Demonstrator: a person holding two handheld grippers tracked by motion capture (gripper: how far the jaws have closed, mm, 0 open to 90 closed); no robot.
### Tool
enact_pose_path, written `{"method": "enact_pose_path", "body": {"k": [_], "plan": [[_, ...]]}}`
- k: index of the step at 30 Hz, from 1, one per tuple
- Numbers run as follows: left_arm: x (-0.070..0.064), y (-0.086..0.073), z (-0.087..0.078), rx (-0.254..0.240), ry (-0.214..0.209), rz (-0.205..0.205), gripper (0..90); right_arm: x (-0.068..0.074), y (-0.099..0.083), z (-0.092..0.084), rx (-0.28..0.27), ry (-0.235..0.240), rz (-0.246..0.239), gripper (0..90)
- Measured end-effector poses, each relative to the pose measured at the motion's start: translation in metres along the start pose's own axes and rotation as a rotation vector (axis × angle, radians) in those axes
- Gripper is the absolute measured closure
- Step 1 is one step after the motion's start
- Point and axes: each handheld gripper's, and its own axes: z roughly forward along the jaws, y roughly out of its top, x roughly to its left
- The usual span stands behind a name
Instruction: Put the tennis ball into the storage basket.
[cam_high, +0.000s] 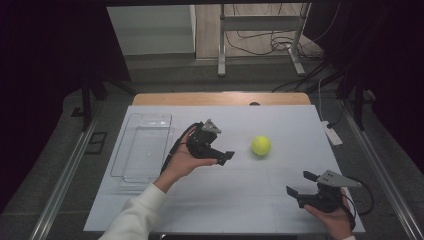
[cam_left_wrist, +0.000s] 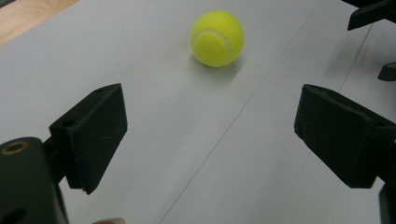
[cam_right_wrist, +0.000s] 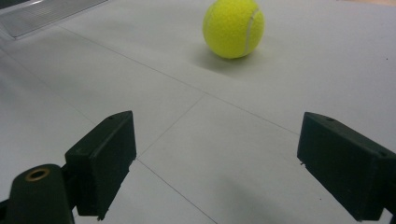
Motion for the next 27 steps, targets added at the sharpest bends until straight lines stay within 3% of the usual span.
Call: {"method": "enact_pose_path", "body": {"k": [17,27], "plan": [[-0.002,0.016,0.018,0.034,-0.001,0.027,10.8,-0.001,0.000,0.000,0.000,0.004,0.005,11.9],[0.002,0.023,0.029,0.055,0.000,0.018,10.7,-0.001,-0.001,0.000,0.000,0.003,0.007,11.9]]}}
